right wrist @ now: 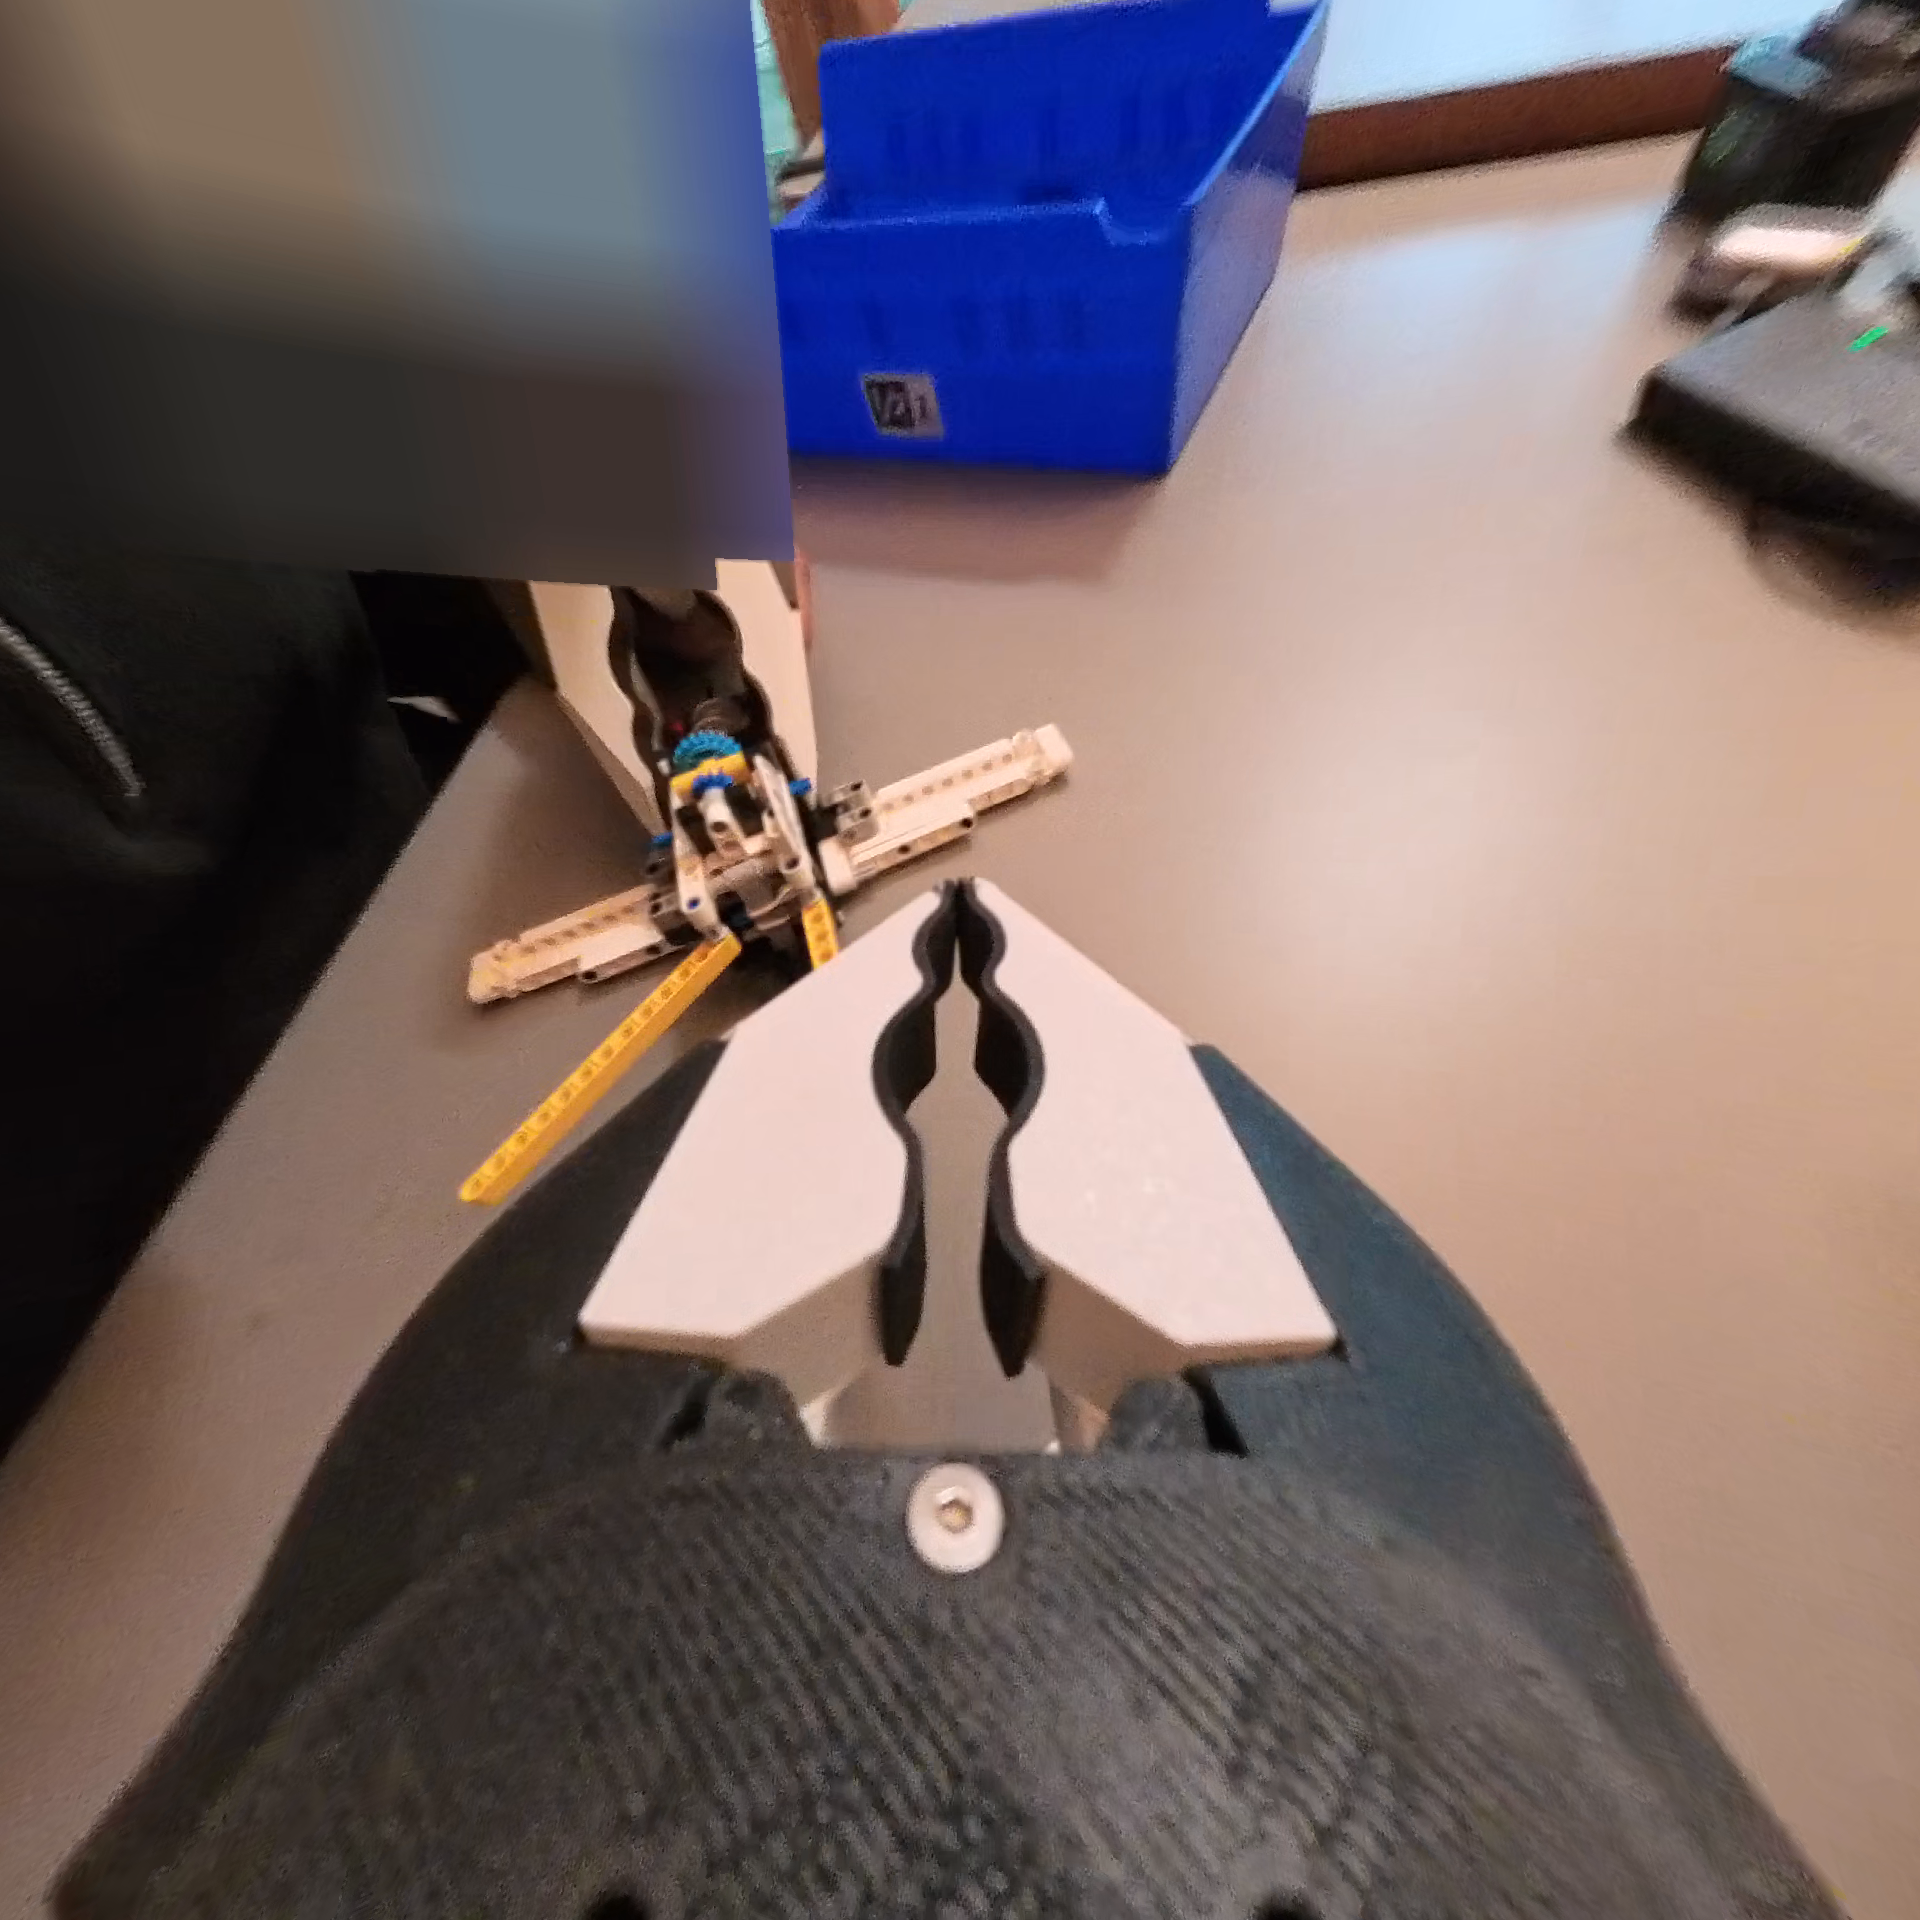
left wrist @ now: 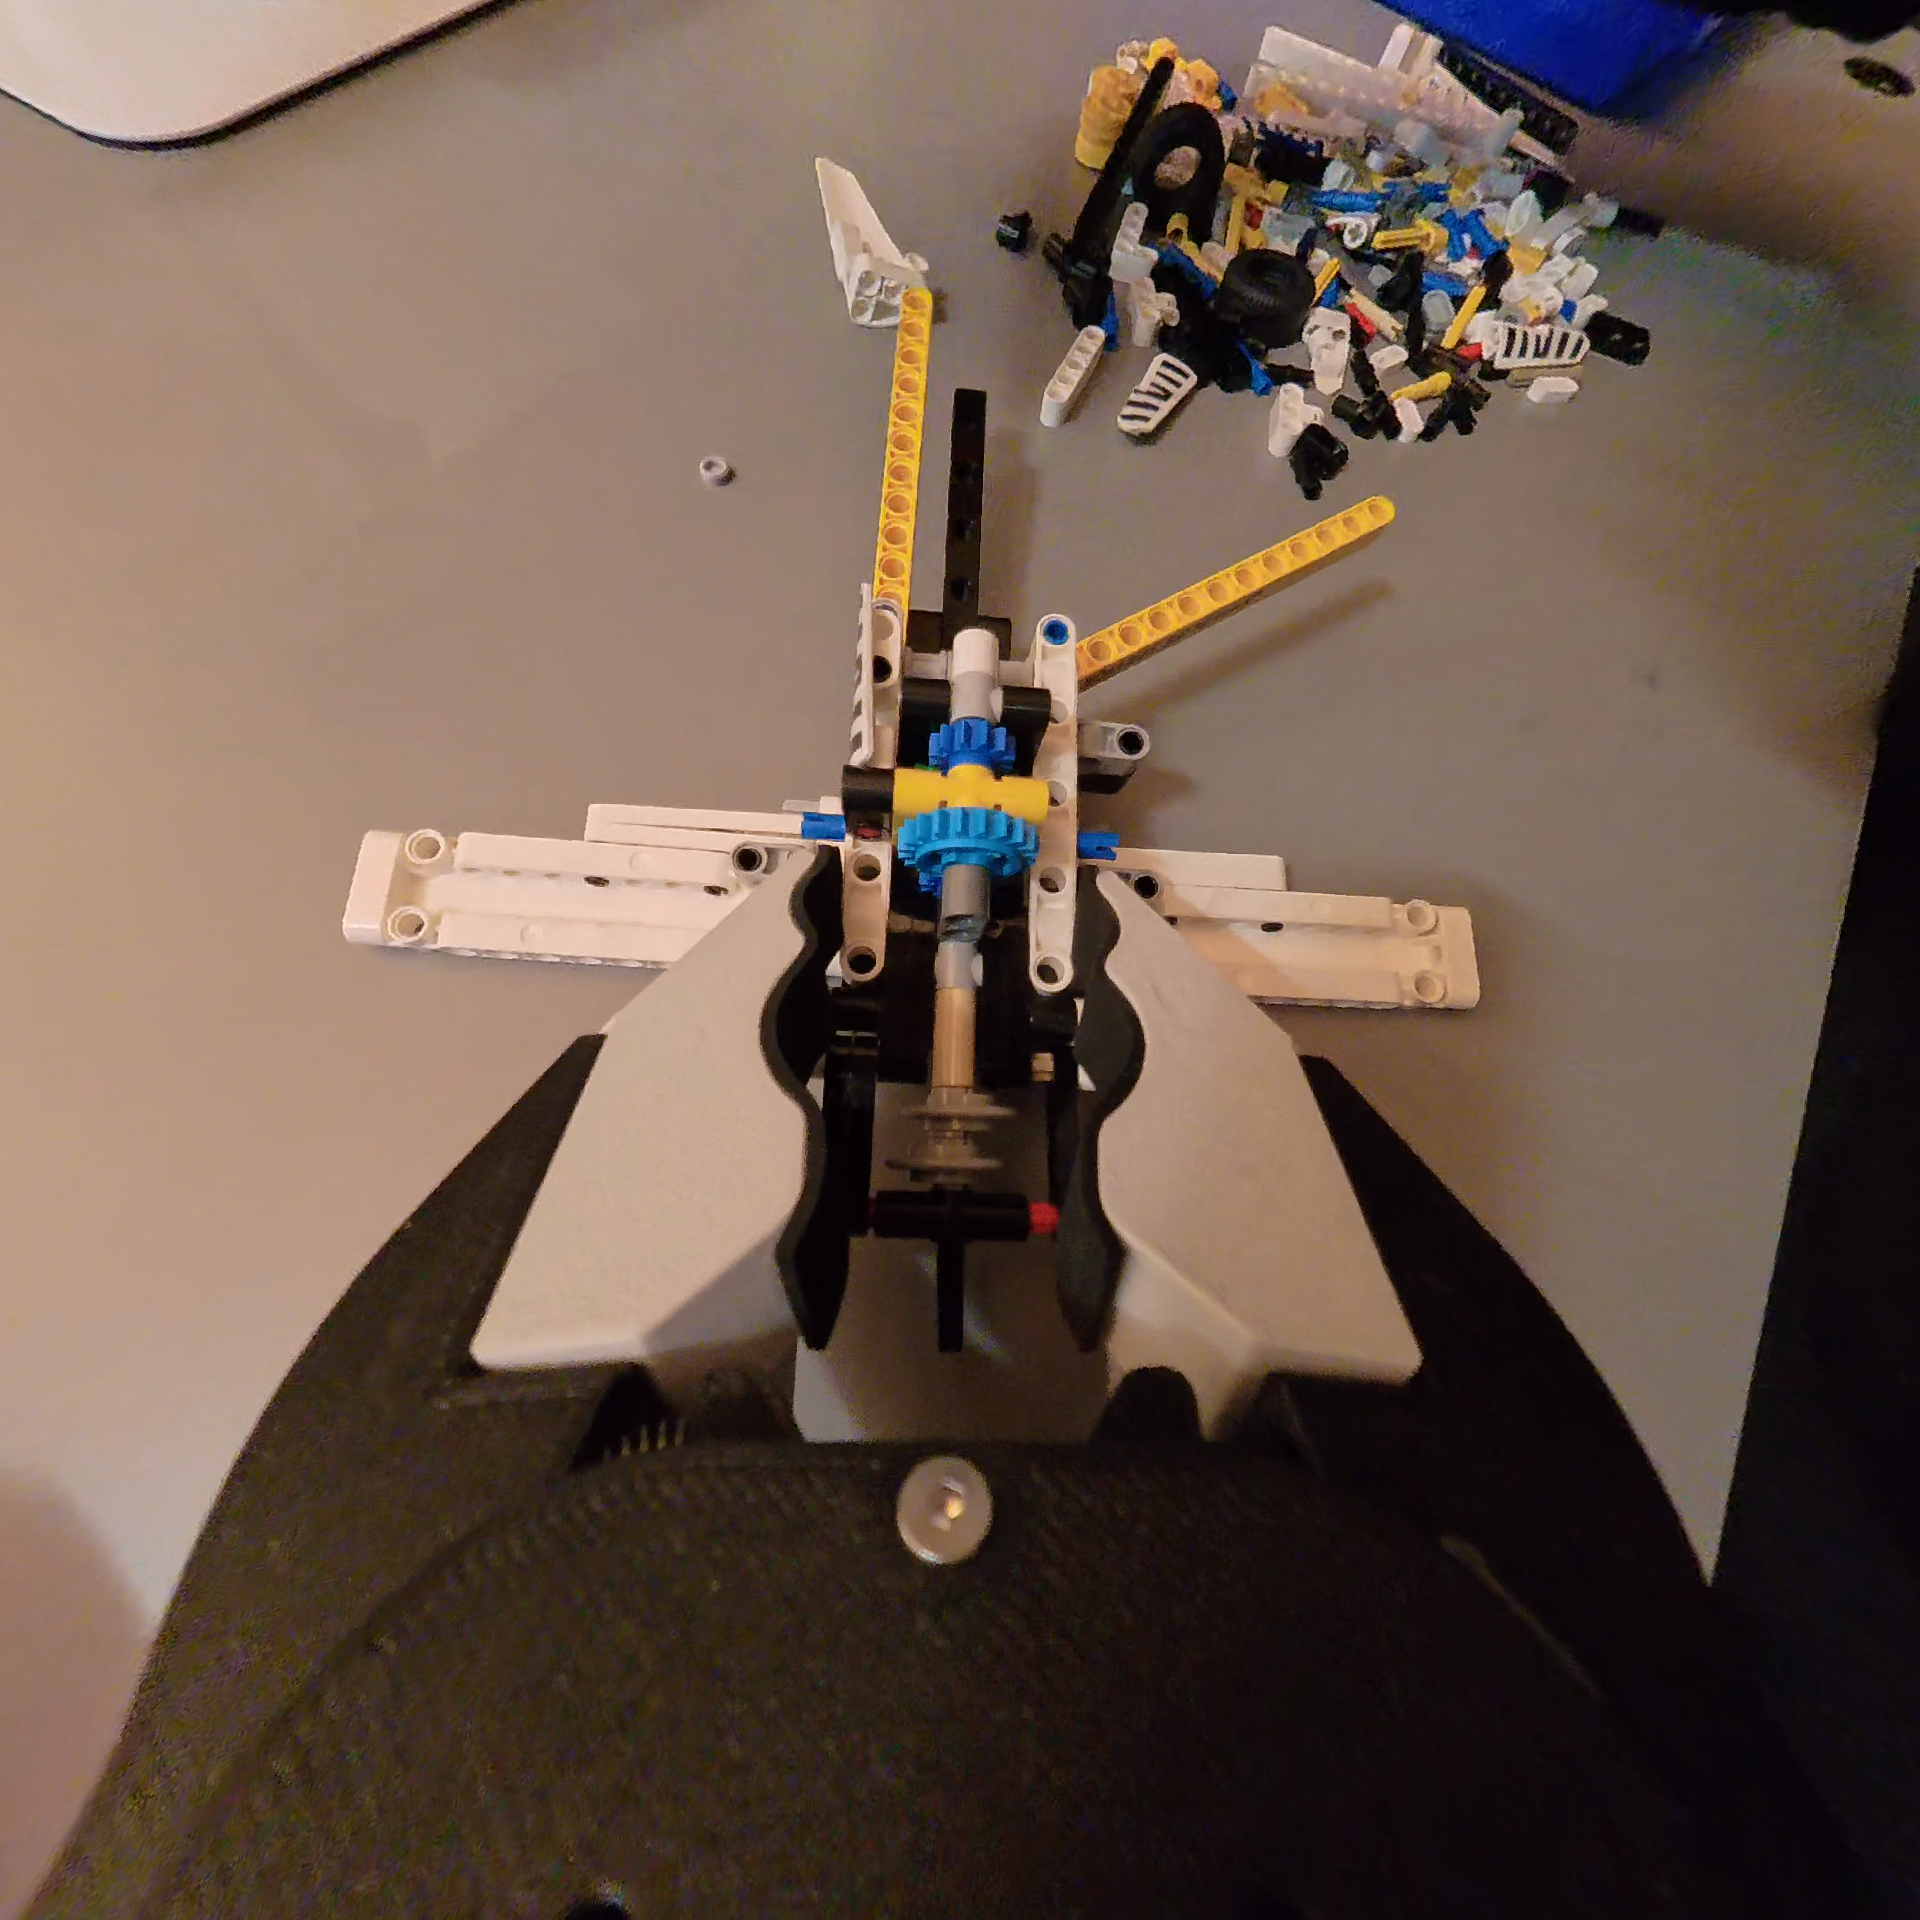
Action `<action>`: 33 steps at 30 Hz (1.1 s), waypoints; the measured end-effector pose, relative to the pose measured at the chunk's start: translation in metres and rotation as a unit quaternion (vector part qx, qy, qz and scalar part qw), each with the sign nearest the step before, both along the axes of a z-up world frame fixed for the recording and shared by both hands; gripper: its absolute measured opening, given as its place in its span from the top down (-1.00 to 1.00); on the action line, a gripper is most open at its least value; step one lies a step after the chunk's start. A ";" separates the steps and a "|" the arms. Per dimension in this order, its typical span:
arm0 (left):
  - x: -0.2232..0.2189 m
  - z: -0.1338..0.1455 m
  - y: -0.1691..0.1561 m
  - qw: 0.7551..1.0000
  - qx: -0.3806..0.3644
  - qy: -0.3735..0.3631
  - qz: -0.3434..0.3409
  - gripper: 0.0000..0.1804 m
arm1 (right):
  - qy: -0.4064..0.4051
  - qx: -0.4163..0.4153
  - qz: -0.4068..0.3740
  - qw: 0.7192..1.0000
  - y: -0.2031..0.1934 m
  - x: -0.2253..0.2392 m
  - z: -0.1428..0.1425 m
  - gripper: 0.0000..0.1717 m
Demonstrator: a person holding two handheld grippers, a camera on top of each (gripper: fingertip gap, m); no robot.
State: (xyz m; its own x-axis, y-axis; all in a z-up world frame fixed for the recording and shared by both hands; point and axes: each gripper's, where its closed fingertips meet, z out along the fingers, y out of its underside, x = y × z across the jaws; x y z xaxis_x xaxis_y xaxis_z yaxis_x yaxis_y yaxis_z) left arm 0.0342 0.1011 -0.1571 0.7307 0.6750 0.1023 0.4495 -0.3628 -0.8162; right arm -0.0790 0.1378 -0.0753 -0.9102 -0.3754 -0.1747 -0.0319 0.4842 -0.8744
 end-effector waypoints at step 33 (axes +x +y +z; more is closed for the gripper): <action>-0.001 0.001 0.003 1.000 0.013 -0.009 -0.010 0.51 | 0.091 0.333 0.229 0.910 -0.047 0.101 -0.063 0.93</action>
